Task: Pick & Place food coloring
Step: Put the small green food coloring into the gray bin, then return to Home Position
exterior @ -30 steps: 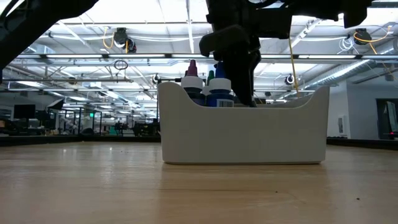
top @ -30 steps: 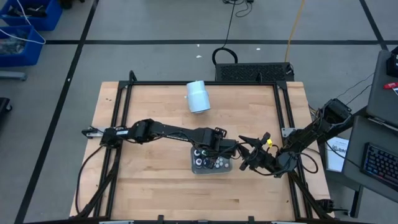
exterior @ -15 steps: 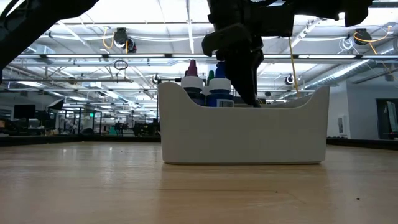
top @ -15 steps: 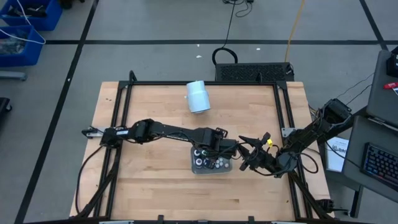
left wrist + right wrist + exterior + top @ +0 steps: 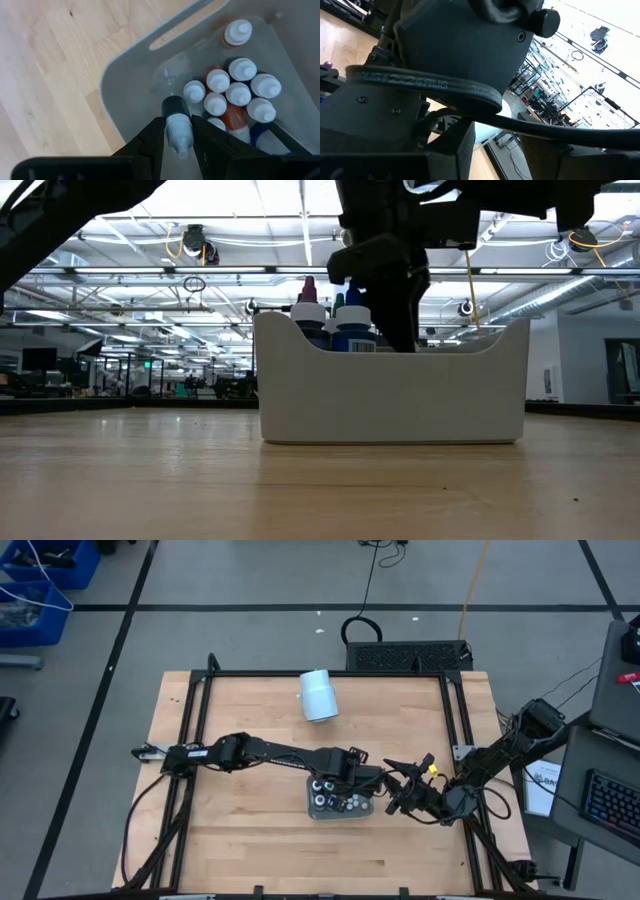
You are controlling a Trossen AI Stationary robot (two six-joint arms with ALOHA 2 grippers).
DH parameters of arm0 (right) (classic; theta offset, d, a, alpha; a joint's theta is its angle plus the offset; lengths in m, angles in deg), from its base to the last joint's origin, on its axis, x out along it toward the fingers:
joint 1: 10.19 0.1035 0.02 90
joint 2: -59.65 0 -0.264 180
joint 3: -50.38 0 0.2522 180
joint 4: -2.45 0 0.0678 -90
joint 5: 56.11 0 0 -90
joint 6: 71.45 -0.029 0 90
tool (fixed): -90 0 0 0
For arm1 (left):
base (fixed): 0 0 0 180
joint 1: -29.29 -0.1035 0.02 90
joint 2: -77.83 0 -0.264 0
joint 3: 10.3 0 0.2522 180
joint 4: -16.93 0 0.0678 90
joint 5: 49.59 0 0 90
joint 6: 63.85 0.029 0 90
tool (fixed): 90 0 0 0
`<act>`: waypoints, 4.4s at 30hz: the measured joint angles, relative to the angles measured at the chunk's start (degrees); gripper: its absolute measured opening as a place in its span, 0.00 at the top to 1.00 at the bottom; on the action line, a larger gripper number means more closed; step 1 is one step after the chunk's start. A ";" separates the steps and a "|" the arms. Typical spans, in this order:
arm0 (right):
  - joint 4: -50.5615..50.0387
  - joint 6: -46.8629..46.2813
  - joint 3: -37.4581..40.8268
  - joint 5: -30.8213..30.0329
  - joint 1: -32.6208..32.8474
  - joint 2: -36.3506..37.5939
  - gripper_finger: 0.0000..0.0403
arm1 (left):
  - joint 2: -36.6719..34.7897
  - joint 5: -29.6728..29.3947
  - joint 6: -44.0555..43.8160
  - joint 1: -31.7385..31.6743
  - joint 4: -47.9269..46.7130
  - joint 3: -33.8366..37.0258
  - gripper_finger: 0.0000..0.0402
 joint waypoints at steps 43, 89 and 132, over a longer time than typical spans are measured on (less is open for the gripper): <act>-2.09 -0.33 0.23 -2.78 -0.04 0.03 0.65 | 1.53 3.90 0.68 -0.50 -2.22 0.09 0.71; -3.89 -17.61 10.29 21.06 -0.46 18.07 0.99 | -89.03 -4.81 -16.08 9.24 39.38 75.51 0.99; -37.15 -49.67 31.00 65.00 -36.33 63.45 1.00 | -124.51 0.62 -7.91 -1.56 84.00 131.92 1.00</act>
